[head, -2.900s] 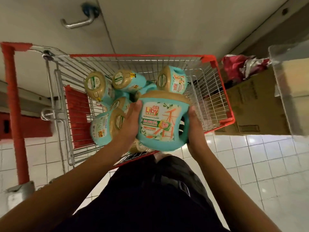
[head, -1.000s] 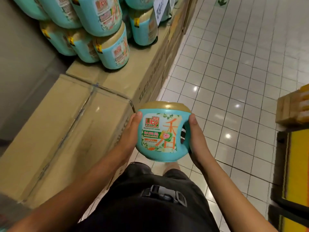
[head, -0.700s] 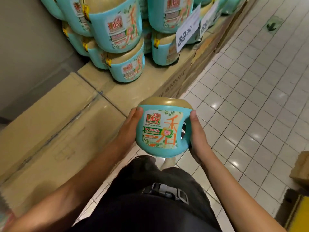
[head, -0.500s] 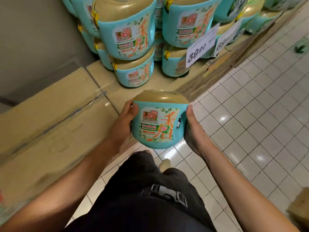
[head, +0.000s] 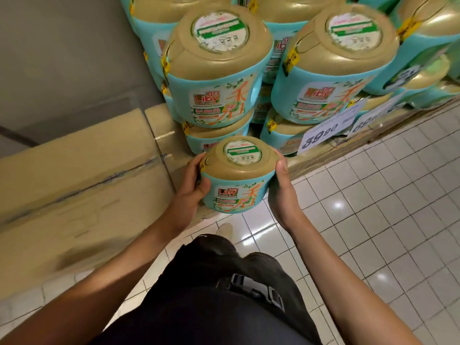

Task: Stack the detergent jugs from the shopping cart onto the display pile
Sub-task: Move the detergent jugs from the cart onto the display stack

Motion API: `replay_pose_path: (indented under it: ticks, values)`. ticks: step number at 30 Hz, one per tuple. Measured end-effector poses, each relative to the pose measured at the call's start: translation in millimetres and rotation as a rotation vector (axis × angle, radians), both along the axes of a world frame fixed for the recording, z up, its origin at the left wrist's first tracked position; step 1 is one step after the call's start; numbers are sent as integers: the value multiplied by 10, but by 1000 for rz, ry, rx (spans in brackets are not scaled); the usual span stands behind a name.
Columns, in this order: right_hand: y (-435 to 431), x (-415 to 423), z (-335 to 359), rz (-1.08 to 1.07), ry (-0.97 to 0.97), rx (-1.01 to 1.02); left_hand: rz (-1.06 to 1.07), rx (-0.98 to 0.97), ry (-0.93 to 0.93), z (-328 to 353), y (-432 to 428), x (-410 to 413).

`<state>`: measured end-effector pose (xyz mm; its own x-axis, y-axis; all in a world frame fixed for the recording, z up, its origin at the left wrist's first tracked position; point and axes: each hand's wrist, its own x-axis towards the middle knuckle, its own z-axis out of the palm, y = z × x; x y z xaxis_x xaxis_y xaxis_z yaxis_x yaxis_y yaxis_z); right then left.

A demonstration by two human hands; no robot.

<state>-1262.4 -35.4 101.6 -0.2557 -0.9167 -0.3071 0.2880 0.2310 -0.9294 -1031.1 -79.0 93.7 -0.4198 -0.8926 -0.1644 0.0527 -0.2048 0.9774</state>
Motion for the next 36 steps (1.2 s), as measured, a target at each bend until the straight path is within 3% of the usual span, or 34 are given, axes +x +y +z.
replay_pose_path:
  ticks: [4, 13, 19, 22, 30, 33, 36]
  values:
    - [-80, -127, -96, 57, -23, -35, 9, -20, -37, 29, -74, -76]
    - [-85, -281, -370, -32, -69, 60, 77, -112, -199, -132, 22, -214]
    - [-94, -345, -363, -75, -14, 82, 245, -96, -238, -194, 214, -369]
    - [-103, -374, -344, -110, -76, 114, 353, -49, -245, -154, 330, -482]
    - [-138, -523, -163, 42, -213, 178, 614, 60, -301, -90, 621, -689]
    - [-42, -548, -227, 34, -169, 277, 710, 113, -287, -9, 825, -733]
    - [137, -401, -271, 175, -59, 328, 765, 132, -256, 62, 1108, -656]
